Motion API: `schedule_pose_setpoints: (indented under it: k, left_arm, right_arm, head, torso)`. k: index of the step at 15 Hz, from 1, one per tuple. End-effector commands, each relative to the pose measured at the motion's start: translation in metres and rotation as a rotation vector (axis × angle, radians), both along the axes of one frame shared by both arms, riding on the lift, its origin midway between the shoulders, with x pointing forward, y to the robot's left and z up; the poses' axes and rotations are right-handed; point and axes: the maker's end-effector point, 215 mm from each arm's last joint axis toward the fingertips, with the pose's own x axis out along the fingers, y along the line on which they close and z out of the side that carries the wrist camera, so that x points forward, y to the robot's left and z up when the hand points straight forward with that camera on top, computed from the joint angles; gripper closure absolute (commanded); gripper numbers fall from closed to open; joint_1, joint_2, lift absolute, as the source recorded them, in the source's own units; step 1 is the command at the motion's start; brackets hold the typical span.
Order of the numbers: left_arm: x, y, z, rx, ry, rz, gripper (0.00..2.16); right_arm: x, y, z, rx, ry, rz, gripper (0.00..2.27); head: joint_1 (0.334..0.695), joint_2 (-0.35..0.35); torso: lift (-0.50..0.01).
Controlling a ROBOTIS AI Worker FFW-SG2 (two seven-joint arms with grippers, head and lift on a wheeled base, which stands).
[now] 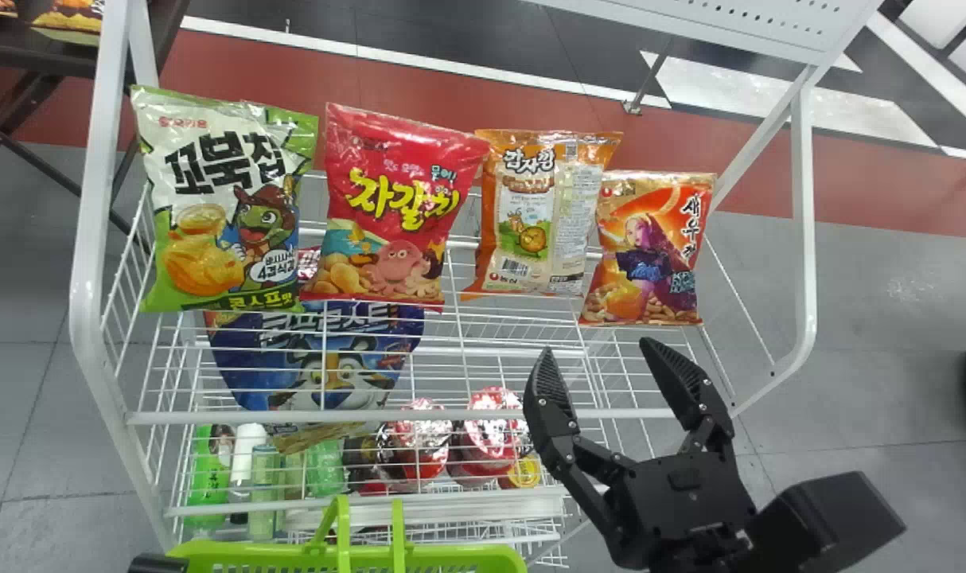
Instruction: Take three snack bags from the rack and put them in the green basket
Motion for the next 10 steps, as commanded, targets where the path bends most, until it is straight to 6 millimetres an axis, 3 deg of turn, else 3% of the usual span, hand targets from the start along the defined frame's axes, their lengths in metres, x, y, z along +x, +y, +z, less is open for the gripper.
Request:
schedule_pose_setpoints:
  k: [1, 3, 4, 10]
  left_arm:
    - [0.000, 0.000, -0.001, 0.000, 0.001, 0.001, 1.57]
    - [-0.001, 0.000, -0.002, -0.001, 0.007, 0.000, 1.57]
    - [-0.002, -0.001, -0.003, -0.006, 0.011, 0.000, 1.57]
    - [-0.008, -0.016, -0.007, -0.001, 0.001, -0.043, 1.55]
  right_arm:
    - [0.001, 0.000, 0.000, -0.001, -0.001, 0.001, 0.15]
    - [0.003, -0.001, -0.004, 0.000, 0.001, 0.001, 0.15]
    - [0.008, 0.011, -0.010, 0.032, 0.003, 0.060, 0.15]
    - [0.095, 0.077, -0.038, 0.099, -0.030, 0.225, 0.15]
  head:
    - [0.695, -0.350]
    - [0.695, -0.350]
    - [0.695, -0.350]
    - [0.695, -0.350]
  torso:
    - [-0.006]
    - [-0.006]
    - [-0.006]
    - [-0.006]
